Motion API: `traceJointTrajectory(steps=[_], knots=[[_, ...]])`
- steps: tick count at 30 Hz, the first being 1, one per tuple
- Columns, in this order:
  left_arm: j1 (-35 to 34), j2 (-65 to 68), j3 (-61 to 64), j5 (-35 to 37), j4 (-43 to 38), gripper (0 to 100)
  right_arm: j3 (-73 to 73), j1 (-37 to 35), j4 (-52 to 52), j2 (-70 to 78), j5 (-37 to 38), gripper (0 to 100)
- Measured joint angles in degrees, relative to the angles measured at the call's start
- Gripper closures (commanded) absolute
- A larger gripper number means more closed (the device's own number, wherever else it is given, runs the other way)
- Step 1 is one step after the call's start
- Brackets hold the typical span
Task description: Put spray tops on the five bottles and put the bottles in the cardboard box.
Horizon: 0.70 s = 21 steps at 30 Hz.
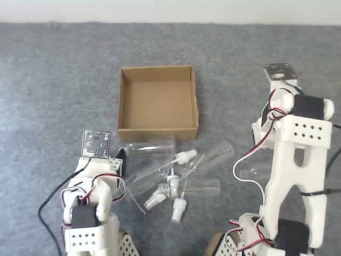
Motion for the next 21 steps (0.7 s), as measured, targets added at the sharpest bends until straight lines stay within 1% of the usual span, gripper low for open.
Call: traceJointTrajectory(steps=[3,6,14,21], knots=[[0.0,0.0,0.0,0.0,0.0,82,0.0,0.0,0.0,0.0,6.9,73.4],[0.0,0.0,0.0,0.0,0.0,82,0.0,0.0,0.0,0.0,12.0,73.4],[0.0,0.0,0.0,0.0,0.0,82,0.2,0.0,0.0,-0.1,21.3,73.2],[0.0,0.0,0.0,0.0,0.0,82,10.0,0.0,0.0,-0.1,33.0,73.1]])
